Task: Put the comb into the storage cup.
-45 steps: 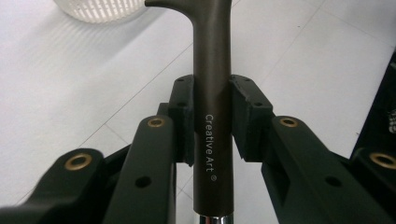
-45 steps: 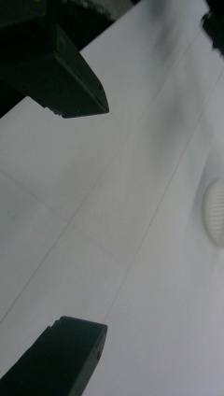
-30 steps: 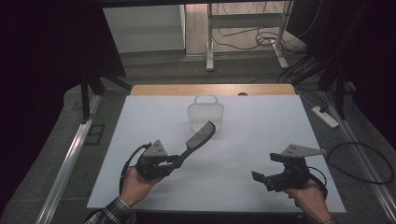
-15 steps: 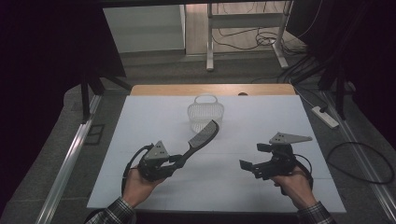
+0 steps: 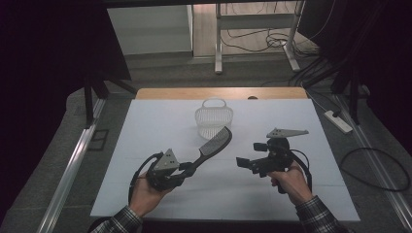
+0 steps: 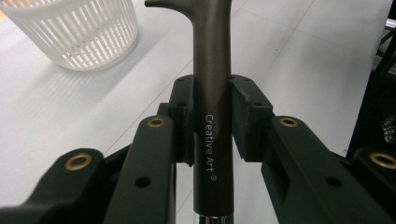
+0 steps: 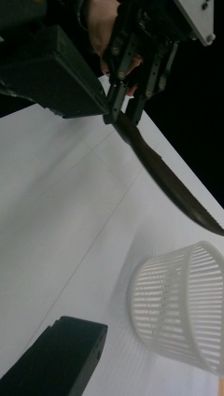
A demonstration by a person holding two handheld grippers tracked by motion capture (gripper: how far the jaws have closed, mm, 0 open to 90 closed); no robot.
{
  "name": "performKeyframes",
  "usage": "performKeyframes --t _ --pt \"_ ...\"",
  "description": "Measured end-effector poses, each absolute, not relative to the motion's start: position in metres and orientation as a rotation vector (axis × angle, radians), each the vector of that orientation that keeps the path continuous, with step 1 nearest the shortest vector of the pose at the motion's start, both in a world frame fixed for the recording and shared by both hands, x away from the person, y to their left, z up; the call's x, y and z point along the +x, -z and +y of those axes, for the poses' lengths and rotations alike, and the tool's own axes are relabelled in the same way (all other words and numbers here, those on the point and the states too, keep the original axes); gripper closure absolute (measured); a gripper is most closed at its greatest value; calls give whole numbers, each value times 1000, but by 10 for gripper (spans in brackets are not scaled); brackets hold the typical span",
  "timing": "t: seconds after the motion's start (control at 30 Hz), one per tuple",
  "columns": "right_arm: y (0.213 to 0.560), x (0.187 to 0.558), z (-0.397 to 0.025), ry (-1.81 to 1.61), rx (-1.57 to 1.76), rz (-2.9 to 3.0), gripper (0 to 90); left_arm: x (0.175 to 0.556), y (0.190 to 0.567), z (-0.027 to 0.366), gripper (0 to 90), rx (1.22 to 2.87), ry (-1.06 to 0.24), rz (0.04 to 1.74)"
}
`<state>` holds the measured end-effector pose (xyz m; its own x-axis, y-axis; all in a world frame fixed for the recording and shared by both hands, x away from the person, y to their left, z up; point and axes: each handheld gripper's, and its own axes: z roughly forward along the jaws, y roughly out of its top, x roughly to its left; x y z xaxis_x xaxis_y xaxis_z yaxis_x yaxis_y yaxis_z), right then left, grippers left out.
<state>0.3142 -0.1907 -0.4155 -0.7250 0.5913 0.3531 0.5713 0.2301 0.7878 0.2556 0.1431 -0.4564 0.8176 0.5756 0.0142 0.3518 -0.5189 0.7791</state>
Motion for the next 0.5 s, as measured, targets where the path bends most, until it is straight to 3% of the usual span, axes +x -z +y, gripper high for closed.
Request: performKeyframes --t 0.5 --pt "413 334 -155 -1452 1184 2532 0 252 457 140 716 2186 -375 638"
